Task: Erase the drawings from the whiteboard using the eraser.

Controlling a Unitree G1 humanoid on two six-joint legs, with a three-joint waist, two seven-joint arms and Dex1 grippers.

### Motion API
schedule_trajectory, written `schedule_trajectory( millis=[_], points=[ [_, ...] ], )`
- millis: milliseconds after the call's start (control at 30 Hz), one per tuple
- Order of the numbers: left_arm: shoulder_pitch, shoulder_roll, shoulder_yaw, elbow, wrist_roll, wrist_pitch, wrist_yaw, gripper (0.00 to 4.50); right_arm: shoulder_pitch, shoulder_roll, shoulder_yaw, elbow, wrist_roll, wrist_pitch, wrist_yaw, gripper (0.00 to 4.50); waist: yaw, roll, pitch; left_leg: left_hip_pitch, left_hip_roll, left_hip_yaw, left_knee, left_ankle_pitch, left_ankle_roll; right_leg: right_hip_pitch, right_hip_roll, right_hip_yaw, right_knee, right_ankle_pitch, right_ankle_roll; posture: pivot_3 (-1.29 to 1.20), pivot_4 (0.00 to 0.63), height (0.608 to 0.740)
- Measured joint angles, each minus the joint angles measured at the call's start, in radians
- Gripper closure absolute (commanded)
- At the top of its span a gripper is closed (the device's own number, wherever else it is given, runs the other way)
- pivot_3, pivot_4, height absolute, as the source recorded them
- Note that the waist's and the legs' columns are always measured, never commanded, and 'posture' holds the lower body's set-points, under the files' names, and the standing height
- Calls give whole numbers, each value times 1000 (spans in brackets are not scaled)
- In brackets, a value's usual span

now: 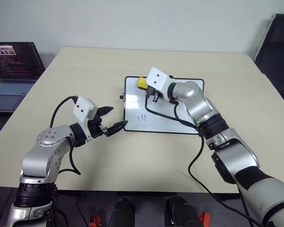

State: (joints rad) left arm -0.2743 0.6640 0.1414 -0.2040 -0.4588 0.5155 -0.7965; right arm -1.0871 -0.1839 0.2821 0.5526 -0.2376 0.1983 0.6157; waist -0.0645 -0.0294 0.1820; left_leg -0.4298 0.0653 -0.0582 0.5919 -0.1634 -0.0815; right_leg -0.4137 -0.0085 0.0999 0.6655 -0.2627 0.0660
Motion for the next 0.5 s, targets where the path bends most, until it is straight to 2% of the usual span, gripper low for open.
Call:
schedule_trajectory(
  millis=[67, 167, 267, 500],
  points=[
    [16, 10, 2, 1, 1, -4, -5, 0, 59, -4, -42, -133, 47, 40, 2, 3392, 2, 0, 0, -4, 0, 0, 0, 0, 0, -4, 0, -1, 0, 0, 0, 0, 150, 740],
    [47, 36, 15, 3, 0, -23, -32, 0, 226, 2, -108, -433, 164, 181, 32, 3392, 7, 0, 0, -4, 0, -1, -1, -1, -2, -4, 0, -1, 0, -1, 0, 0, 150, 740],
    [59, 50, 36, 10, -1, -46, -50, 0, 401, -42, -116, -669, 231, 293, 59, 3392, 12, 0, 0, -4, 0, 0, 0, -2, -2, -4, -1, -1, 0, -1, 0, 0, 150, 740],
    [111, 81, 64, 13, -7, -67, -92, 0, 604, -123, -208, -1012, 353, 540, 36, 3392, 5, 0, 0, -2, 0, 1, 2, -1, -2, -3, -1, 1, 1, -6, -2, 0, 150, 740]
  ],
)
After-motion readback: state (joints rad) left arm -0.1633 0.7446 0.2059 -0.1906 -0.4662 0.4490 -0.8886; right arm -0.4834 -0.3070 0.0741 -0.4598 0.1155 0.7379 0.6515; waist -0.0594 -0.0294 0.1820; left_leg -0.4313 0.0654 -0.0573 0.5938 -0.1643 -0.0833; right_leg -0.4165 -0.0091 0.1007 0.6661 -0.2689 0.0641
